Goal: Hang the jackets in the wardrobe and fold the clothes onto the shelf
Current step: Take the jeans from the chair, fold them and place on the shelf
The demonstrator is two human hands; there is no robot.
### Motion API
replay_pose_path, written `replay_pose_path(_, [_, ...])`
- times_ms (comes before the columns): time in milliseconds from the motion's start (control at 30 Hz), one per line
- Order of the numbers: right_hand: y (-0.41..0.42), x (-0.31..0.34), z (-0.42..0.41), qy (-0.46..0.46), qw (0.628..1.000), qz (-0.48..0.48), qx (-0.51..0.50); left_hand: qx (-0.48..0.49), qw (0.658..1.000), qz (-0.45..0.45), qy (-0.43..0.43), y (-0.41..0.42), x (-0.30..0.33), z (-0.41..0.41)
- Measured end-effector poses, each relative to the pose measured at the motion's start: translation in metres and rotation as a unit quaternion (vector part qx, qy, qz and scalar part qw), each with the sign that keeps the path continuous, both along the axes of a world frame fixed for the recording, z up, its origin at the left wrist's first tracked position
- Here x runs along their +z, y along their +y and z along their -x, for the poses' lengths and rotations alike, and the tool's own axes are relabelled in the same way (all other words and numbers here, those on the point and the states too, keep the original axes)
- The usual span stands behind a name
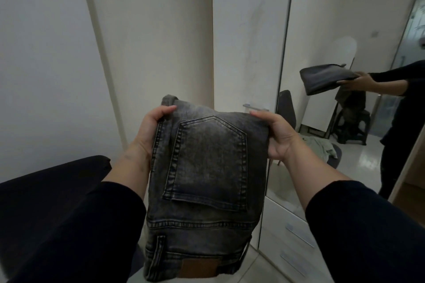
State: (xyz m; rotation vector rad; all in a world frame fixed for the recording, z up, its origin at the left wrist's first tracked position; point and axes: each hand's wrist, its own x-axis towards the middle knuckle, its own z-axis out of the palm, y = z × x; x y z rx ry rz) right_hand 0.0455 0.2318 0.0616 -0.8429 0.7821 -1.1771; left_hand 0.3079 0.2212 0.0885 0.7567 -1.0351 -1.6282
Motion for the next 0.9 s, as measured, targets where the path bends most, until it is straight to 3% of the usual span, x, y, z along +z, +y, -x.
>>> replay_pose_path(133, [0.000, 0.003, -0.001, 0.010, 1.000, 0.014, 0.002, -0.025, 1.000, 0.009, 0.000, 0.012, 0.014, 0.005])
replay_pose_path(333, [0.007, 0.004, 0.002, 0.100, 0.993, -0.051, -0.042, -0.011, 0.999, 0.022, 0.032, 0.005, 0.013, 0.014])
replay_pose_path(500, [0.018, 0.010, -0.002, 0.036, 0.999, -0.014, -0.032, -0.011, 0.999, 0.030, 0.034, 0.006, 0.018, 0.014])
replay_pose_path(633, [0.010, 0.023, -0.009, 0.092, 0.991, -0.038, -0.094, 0.026, 0.994, -0.021, -0.102, -0.005, 0.017, 0.006])
replay_pose_path(767, [-0.003, 0.023, -0.013, 0.222, 0.950, 0.010, -0.218, 0.104, 0.954, -0.031, -0.279, -0.025, 0.003, 0.008])
replay_pose_path(833, [-0.005, 0.024, -0.008, 0.253, 0.946, 0.039, -0.198, 0.176, 0.931, 0.009, -0.320, -0.035, -0.005, 0.010])
replay_pose_path(900, [-0.003, 0.029, -0.003, 0.294, 0.948, 0.035, -0.115, 0.171, 0.910, 0.058, -0.374, -0.041, -0.011, 0.013])
